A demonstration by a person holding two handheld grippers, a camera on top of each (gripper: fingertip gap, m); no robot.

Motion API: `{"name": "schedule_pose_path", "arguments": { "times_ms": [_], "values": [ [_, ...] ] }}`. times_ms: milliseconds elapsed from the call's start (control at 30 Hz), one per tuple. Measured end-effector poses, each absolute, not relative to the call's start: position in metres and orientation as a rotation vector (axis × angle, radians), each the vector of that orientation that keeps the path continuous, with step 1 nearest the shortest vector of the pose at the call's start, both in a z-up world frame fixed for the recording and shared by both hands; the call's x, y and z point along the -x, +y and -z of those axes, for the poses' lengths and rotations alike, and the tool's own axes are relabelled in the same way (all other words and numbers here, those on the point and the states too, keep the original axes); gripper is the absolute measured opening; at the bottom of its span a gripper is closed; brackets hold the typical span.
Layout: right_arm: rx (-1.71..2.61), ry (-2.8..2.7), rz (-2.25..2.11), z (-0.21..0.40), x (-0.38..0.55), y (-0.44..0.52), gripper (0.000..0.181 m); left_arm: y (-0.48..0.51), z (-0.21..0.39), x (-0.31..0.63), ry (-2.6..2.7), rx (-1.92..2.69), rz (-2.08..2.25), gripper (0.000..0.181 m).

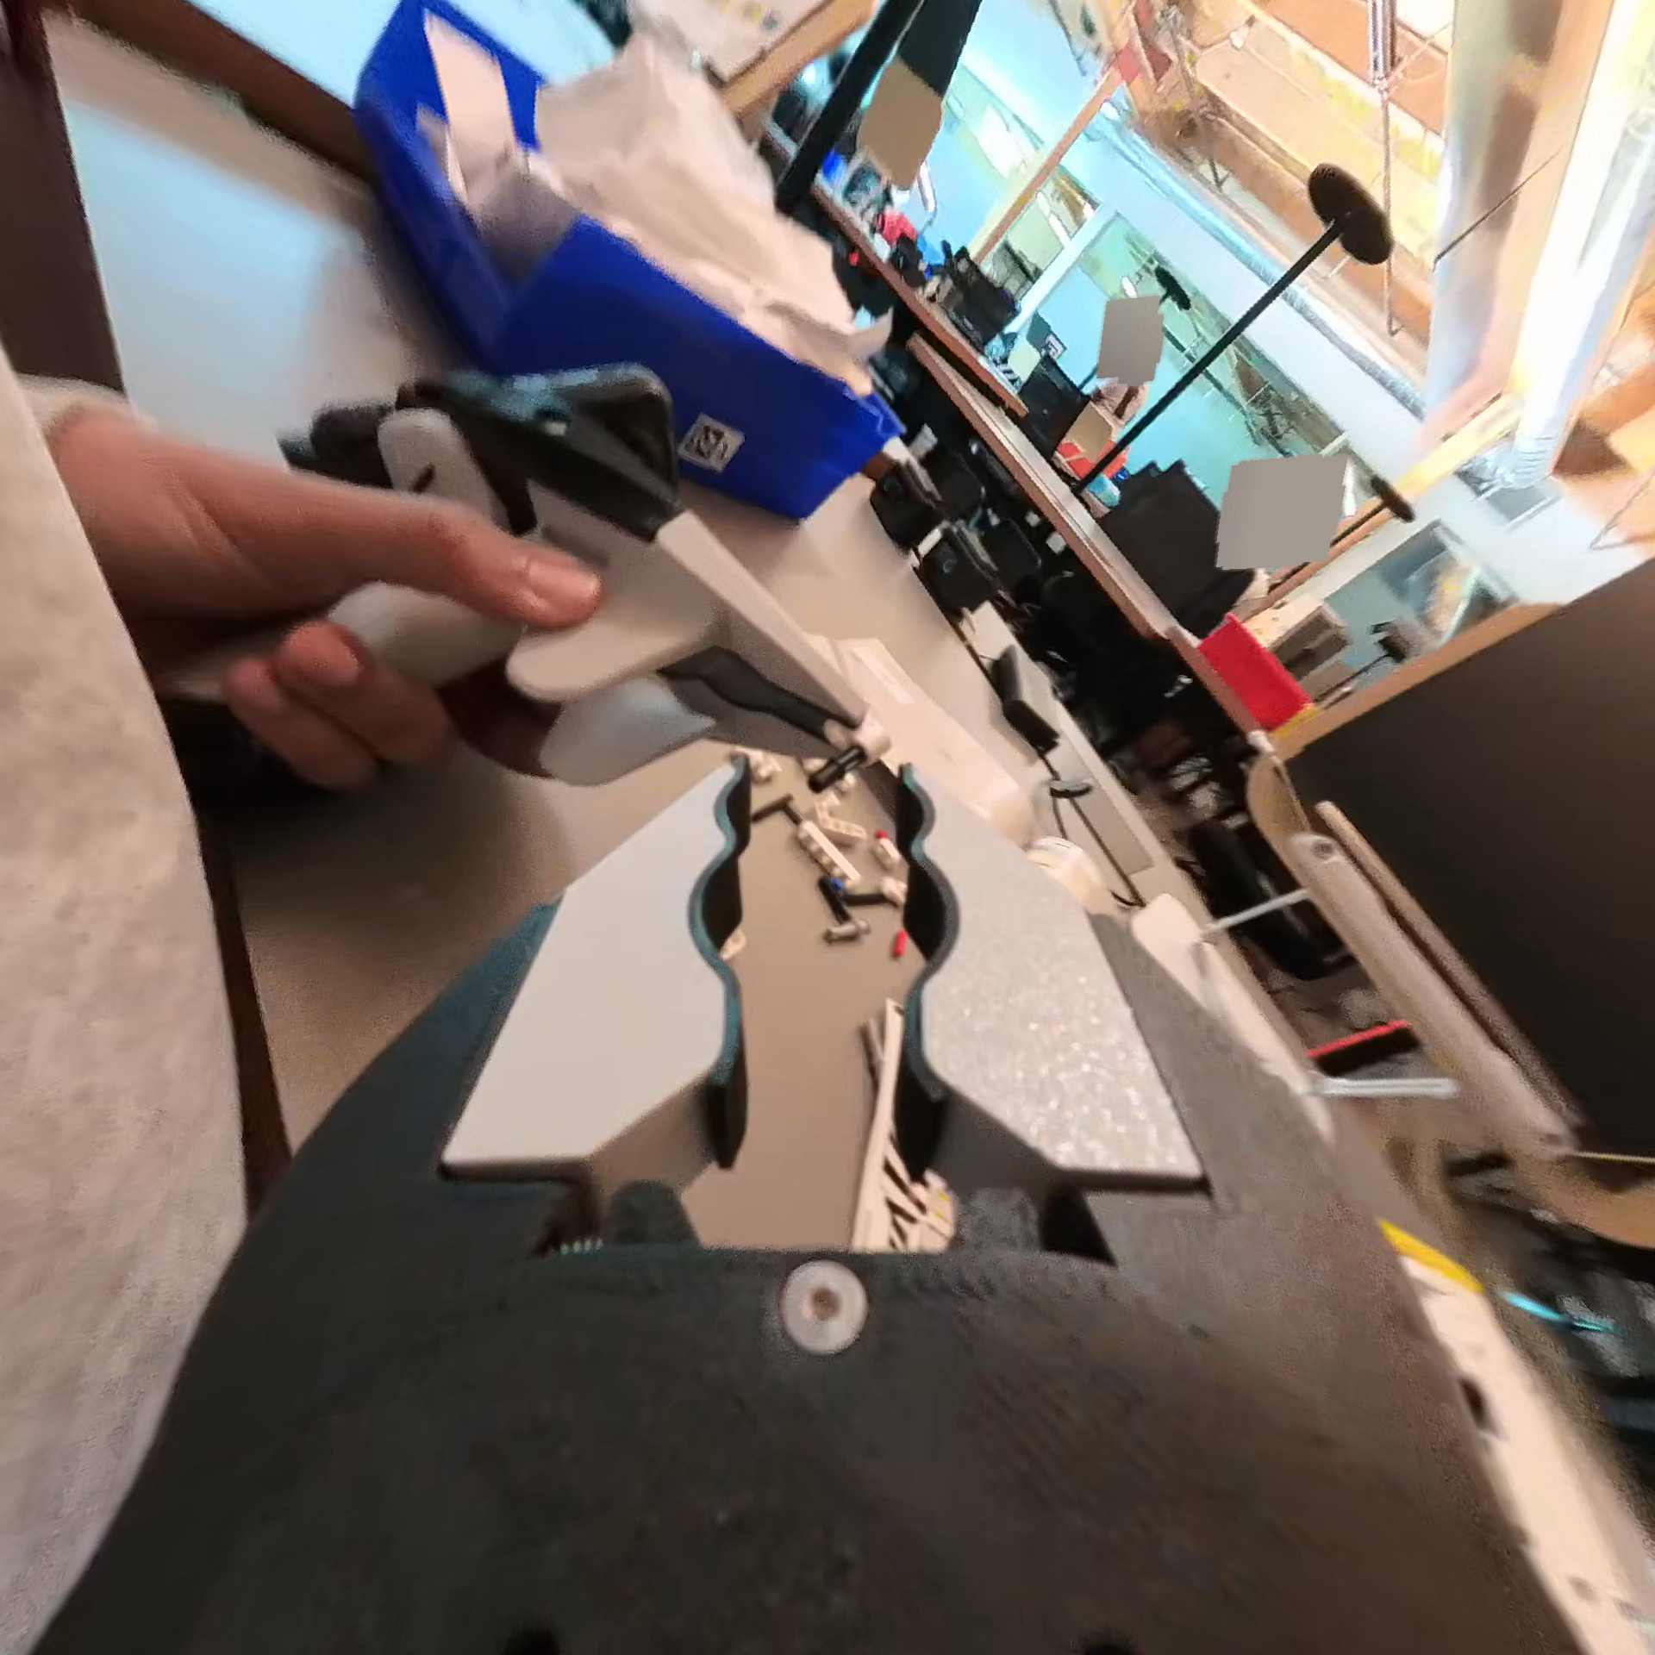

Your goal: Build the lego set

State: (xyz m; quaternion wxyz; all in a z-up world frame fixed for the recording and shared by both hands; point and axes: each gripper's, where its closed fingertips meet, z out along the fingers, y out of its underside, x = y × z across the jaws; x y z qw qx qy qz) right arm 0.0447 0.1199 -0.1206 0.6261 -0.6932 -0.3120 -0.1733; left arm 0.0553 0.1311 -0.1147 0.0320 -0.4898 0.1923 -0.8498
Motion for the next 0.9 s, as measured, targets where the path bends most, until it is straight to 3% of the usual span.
{"name": "schedule_pose_path", "arguments": {
  "times_ms": [100,267,400,500,600,733,900],
  "values": [
    [1.597,-0.798,0.569,0.129,-0.048,0.124,0.027,0.132,0.116,-0.056,0.569,1.536,2.629,0.006],
    [1.513,-0.906,0.79,0.127,-0.045,0.124,0.006,0.128,0.119,-0.058,0.59,1.573,2.615,0.006],
    [1.519,-0.906,0.837,0.127,-0.048,0.124,0.003,0.129,0.12,-0.058,0.584,1.575,2.617,0.006],
    [1.544,-0.824,0.716,0.12,-0.05,0.122,0.001,0.127,0.115,-0.056,0.601,1.51,2.661,0.008],
    [1.601,-0.688,0.463,0.113,-0.053,0.119,0.0,0.131,0.111,-0.056,0.58,1.457,2.634,0.032],
    [1.636,-0.462,-0.016,0.102,-0.053,0.116,0.0,0.123,0.111,-0.058,0.688,1.433,2.592,0.031],
    [1.715,-0.294,-0.177,0.11,-0.086,0.113,0.0,0.141,0.107,-0.049,0.617,1.382,2.522,0.019]
  ]
}}
